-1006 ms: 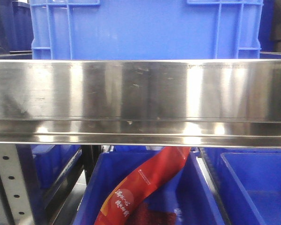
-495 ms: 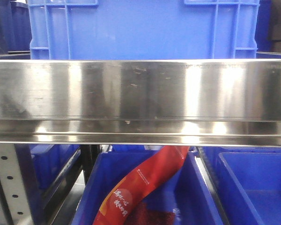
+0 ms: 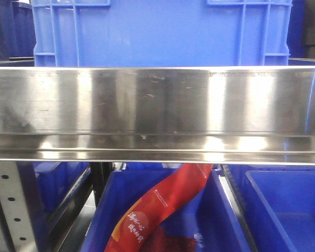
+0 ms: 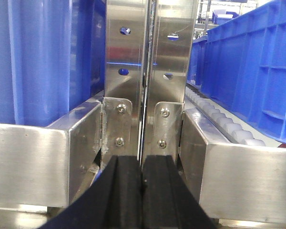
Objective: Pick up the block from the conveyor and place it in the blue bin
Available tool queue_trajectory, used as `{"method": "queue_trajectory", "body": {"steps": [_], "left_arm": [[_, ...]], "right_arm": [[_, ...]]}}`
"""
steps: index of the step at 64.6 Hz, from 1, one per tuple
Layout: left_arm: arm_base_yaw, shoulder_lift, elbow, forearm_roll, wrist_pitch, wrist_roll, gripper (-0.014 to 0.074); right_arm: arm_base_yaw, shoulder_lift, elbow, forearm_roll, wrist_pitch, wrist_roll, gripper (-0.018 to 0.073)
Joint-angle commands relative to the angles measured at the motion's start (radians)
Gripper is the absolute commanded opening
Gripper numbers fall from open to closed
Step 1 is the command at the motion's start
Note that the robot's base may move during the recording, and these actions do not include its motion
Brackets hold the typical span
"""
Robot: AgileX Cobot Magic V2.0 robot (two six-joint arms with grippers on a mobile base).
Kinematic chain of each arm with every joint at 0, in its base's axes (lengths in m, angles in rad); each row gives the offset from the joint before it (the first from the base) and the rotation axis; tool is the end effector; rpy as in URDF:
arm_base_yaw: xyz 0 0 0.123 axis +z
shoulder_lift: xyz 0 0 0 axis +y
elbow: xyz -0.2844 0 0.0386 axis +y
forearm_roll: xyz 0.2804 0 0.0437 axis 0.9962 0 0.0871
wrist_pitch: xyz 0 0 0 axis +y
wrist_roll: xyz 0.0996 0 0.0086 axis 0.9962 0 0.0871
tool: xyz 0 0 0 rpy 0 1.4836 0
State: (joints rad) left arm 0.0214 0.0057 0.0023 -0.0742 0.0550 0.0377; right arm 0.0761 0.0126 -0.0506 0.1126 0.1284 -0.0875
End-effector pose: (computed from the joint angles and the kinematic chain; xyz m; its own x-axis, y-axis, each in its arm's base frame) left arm 0.0965 0.0016 0.2070 0.0250 -0.0359 -0.9990 -0.0164 0.9992 -0.0363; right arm 0.0942 0.0086 0.2192 -0.0046 0.0239 -0.9997 -0.0903 0.9956 0.0242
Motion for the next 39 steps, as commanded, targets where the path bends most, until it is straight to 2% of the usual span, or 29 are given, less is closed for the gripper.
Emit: {"method": "queue_trajectory", "body": {"steps": [1,5,39], "left_arm": [[0.003,-0.006,-0.002,-0.005,-0.021,-0.005,-0.0111],[0.003,-0.006,-0.002,-0.005,-0.021,-0.005,-0.0111],[0.003,-0.006,-0.002,-0.005,-0.021,-0.005,-0.0111]], "right_arm": [[-0.01,-0.013,0.049,-0.001,-0.058,0.005,-0.0154],[-0.018,-0.013,0.051,-0.001,-0.096,0.005,-0.0154],[-0.034,-0.013,0.051,-0.001,-0.069,0.005,-0.0154]]}}
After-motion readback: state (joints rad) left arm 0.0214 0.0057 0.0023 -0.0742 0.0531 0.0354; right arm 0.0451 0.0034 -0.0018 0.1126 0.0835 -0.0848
